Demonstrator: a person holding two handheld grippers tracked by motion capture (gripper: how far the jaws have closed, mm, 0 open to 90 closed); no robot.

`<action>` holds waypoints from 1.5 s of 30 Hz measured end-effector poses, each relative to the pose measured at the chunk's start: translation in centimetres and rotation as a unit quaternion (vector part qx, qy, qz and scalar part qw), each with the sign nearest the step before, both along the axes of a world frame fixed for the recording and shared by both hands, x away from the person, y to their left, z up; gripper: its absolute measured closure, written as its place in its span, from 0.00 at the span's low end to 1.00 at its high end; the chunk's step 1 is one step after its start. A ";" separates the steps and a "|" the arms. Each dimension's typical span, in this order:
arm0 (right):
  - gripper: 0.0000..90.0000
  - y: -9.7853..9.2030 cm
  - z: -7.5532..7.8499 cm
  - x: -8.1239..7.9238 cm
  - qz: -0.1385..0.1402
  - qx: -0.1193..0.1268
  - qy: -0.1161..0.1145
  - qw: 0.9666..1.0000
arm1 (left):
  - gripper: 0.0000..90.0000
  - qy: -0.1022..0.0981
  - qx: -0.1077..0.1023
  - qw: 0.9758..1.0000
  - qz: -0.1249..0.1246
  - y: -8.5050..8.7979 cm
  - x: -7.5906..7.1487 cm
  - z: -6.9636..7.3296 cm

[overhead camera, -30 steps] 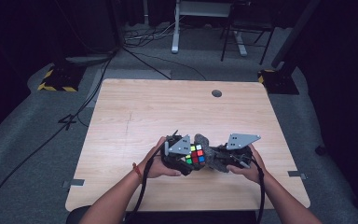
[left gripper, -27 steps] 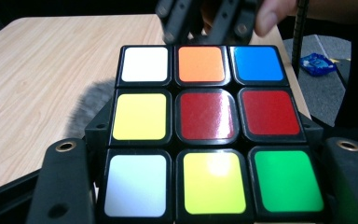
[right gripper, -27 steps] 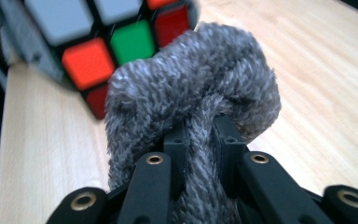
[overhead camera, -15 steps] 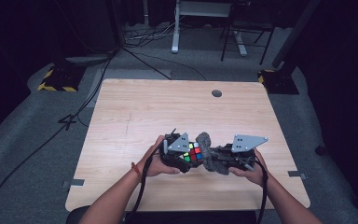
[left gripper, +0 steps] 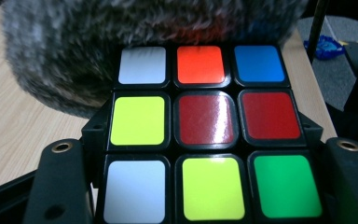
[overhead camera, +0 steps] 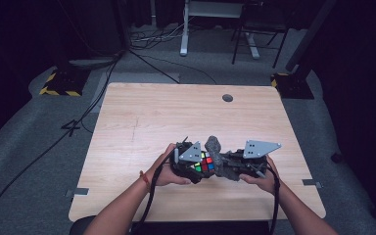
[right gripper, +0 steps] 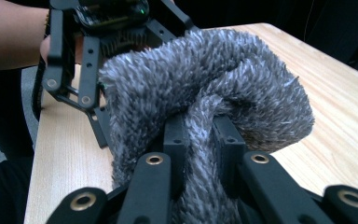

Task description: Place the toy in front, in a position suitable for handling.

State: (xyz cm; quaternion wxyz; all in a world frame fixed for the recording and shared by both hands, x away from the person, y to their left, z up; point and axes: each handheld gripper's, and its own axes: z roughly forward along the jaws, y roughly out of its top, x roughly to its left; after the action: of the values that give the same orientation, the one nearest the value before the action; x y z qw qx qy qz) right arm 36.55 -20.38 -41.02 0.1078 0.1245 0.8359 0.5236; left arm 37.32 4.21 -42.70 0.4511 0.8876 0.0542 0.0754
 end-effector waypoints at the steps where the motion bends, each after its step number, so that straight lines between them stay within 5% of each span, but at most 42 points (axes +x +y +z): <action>1: 0.88 0.0 0.1 -0.1 0.001 0.002 -0.003 1.000 | 0.36 -0.004 0.008 1.000 -0.001 -0.1 -0.1 0.0; 3: 0.88 0.1 0.2 -0.2 0.011 0.007 0.001 1.000 | 0.37 -0.003 0.000 1.000 -0.005 -0.2 -0.2 0.0; 6: 0.88 0.6 0.4 -0.6 0.019 0.003 -0.010 1.000 | 0.37 -0.021 0.015 1.000 -0.004 -0.7 -0.6 -0.1; 14: 0.88 1.6 0.6 -0.9 0.032 0.007 -0.010 0.999 | 0.37 -0.019 0.043 0.999 -0.009 -1.3 -0.5 -0.8; 19: 0.88 0.4 0.4 -0.2 0.002 0.004 -0.003 1.000 | 0.37 -0.014 0.014 1.000 0.000 -0.5 -0.3 -0.2; 23: 0.88 -0.7 -0.8 0.7 -0.024 -0.029 0.013 0.999 | 0.37 -0.015 -0.010 1.000 0.008 0.3 -0.1 0.5; 25: 0.88 -1.1 -1.3 1.3 -0.023 -0.034 0.039 0.998 | 0.37 -0.015 -0.021 1.000 0.007 0.6 -0.1 0.8; 32: 0.88 -0.5 -3.1 2.1 -0.022 -0.065 0.064 0.996 | 0.37 -0.016 -0.048 0.999 0.001 0.7 -0.2 1.1; 36: 0.88 0.1 -3.1 1.8 0.004 -0.033 0.078 0.996 | 0.37 -0.014 -0.052 0.999 -0.001 0.8 -0.2 1.0; 45: 0.88 -0.1 -2.9 1.6 0.006 0.002 0.094 0.996 | 0.37 -0.016 -0.053 0.998 -0.008 1.0 -0.2 1.1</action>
State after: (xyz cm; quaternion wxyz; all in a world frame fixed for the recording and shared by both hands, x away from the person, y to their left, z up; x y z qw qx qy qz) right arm 38.14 -20.50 -43.91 0.0252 0.1686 0.8421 0.5117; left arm 37.09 5.25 -41.58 0.4991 0.8614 0.0437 0.0832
